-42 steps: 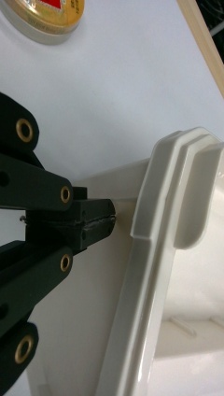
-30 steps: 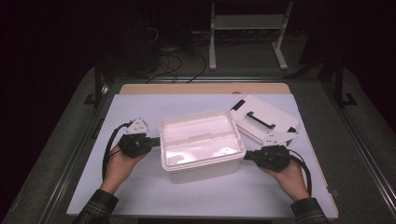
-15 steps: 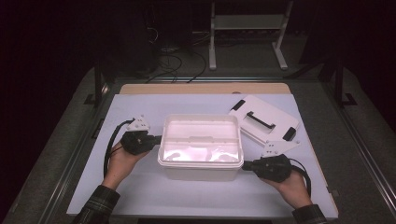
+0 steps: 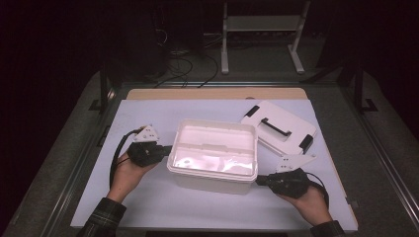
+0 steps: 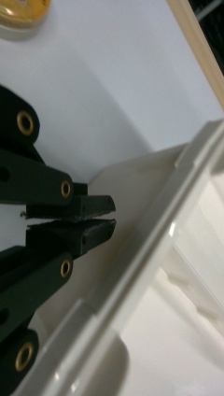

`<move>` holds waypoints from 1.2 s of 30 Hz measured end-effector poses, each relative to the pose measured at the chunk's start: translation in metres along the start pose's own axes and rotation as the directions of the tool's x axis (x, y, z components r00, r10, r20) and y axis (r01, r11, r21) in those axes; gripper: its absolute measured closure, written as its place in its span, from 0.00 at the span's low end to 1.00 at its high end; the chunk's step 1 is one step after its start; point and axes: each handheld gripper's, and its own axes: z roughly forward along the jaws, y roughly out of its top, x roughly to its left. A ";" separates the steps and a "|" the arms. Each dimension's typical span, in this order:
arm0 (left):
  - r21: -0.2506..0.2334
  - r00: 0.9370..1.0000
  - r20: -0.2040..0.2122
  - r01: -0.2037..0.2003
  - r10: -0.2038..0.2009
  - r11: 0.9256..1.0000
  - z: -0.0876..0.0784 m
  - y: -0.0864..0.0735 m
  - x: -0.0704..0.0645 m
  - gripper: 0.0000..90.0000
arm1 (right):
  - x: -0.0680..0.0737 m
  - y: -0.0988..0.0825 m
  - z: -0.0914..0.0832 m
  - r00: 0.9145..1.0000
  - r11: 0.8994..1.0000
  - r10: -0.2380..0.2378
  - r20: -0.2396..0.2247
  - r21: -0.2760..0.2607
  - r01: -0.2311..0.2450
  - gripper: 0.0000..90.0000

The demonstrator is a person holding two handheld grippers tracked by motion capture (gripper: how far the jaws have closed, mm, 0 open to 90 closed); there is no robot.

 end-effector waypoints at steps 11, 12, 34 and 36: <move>0.070 0.999 -0.012 0.044 -0.043 0.997 -0.011 -0.015 0.016 0.58 | -0.015 -0.028 -0.006 0.981 0.996 0.078 0.180 0.034 -0.086 0.45; 0.076 0.999 -0.010 0.050 -0.049 0.996 -0.012 -0.015 0.017 0.55 | -0.016 -0.030 -0.006 0.978 0.995 0.084 0.190 0.042 -0.094 0.41; 0.165 0.994 0.046 -0.103 0.097 0.981 -0.044 0.027 0.029 0.27 | -0.032 -0.066 0.005 0.934 0.978 0.159 0.321 0.075 -0.192 0.11; 0.167 0.992 0.053 -0.119 0.111 0.979 -0.047 0.035 0.030 0.27 | -0.032 -0.066 0.005 0.934 0.978 0.159 0.321 0.075 -0.192 0.11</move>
